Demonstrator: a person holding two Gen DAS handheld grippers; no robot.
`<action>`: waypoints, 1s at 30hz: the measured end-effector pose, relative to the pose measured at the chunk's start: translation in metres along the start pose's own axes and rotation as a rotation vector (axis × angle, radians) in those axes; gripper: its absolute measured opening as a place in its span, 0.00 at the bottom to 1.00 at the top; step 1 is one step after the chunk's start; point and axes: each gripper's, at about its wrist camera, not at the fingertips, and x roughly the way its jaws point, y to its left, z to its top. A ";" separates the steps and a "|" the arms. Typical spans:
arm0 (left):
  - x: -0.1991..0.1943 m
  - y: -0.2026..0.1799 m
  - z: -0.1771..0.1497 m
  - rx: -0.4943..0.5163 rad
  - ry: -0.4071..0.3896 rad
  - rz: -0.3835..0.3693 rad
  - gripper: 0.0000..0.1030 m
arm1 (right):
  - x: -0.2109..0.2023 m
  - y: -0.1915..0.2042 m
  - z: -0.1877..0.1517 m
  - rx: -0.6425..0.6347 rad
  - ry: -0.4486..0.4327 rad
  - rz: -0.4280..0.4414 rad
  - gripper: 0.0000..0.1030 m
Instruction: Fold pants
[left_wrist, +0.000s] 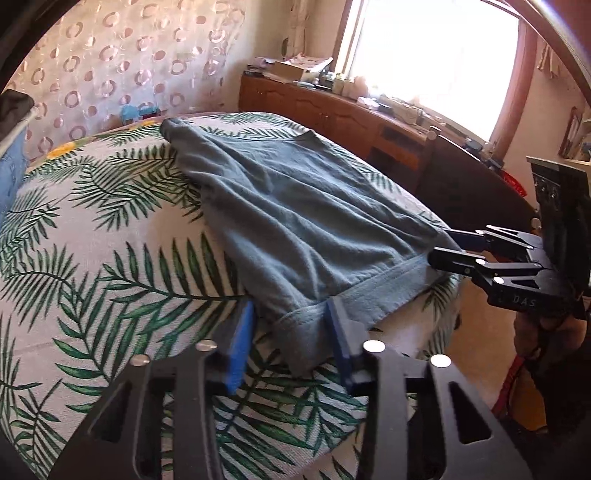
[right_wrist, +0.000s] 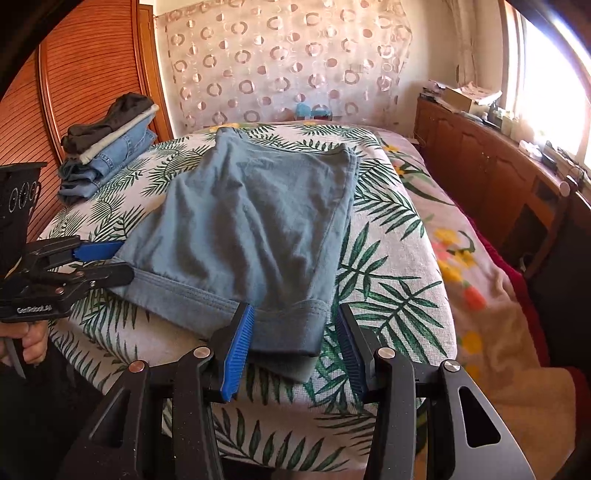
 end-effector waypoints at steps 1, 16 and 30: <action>-0.001 0.000 0.000 -0.001 -0.001 -0.003 0.30 | -0.001 0.001 0.000 -0.002 -0.002 -0.001 0.46; -0.003 0.008 -0.001 -0.031 -0.008 -0.008 0.22 | 0.000 -0.002 -0.003 0.017 -0.003 -0.003 0.46; -0.001 0.008 -0.001 -0.026 -0.006 -0.014 0.32 | 0.013 -0.010 -0.002 0.079 0.003 0.067 0.46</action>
